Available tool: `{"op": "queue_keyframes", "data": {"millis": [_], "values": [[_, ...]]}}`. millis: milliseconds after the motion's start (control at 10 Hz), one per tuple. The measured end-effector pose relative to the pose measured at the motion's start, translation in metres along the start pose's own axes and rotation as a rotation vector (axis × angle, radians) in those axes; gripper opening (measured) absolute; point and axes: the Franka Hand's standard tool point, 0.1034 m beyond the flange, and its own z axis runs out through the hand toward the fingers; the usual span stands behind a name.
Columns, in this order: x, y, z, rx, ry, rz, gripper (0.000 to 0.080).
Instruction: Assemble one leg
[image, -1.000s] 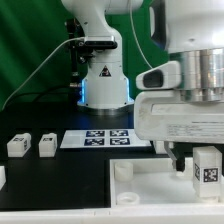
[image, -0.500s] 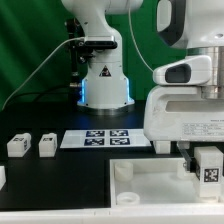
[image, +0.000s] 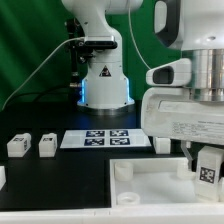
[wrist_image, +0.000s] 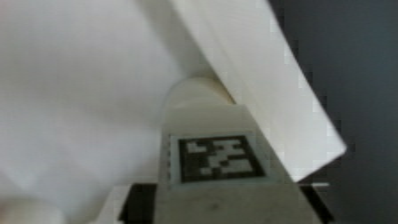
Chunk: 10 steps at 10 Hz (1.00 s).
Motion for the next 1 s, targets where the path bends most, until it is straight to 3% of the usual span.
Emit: {"op": "queue_keyframes", "data": {"millis": [300,700,800,900,1000], "values": [[0.0038,0.0042,0.0014,0.018,-0.023,0.407,0.0291],[0.0036,0.0045,0.0015,0.019,-0.026,0.451,0.0291],[0.0036,0.0045,0.0015,0.019,-0.026,0.451,0.0465],[0.0036,0.0045,0.0015,0.019,-0.026,0.451,0.0465],[0.0036,0.0045,0.0015,0.019,-0.026,0.451,0.0585]]}}
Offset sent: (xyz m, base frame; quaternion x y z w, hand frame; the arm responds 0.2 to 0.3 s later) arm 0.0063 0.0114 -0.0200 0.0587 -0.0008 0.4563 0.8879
